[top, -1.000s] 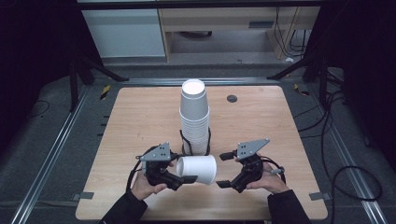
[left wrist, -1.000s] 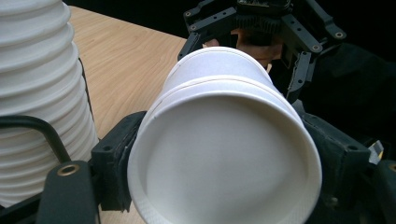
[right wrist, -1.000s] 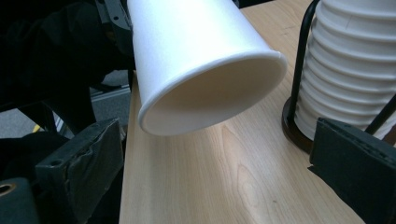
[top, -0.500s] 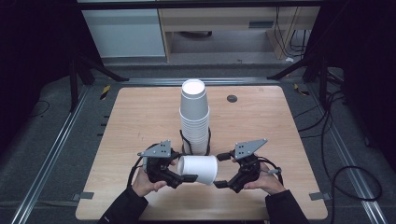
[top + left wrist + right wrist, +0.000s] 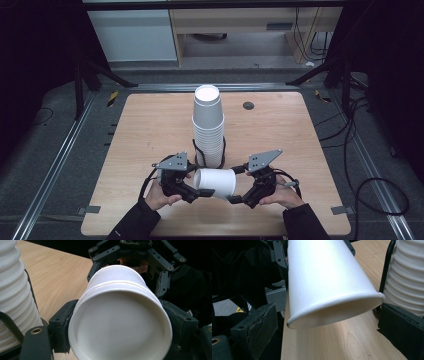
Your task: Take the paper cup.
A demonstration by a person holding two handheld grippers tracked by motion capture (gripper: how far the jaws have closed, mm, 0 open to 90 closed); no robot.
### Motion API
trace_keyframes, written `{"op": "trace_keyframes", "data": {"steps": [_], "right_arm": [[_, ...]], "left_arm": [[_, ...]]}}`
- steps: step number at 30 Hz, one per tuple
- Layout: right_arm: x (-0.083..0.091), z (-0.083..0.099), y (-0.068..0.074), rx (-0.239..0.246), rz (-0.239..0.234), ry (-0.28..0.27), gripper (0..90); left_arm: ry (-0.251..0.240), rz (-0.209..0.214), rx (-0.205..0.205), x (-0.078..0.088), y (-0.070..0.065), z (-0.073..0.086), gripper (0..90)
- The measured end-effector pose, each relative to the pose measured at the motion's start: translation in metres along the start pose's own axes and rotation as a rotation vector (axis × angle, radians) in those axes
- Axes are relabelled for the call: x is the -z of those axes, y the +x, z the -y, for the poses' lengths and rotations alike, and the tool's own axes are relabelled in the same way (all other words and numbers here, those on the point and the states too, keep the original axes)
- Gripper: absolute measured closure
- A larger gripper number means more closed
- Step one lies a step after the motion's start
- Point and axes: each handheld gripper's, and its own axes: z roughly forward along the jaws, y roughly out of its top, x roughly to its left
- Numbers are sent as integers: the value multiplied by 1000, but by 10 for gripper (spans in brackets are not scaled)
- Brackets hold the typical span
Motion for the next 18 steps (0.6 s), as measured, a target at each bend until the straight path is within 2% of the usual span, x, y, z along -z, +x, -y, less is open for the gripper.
{"op": "trace_keyframes", "data": {"steps": [18], "right_arm": [[-8, 2, -1, -4, -8, 30, 29]], "left_arm": [[-13, -8, 4, 0, -2, 1, 216]]}}
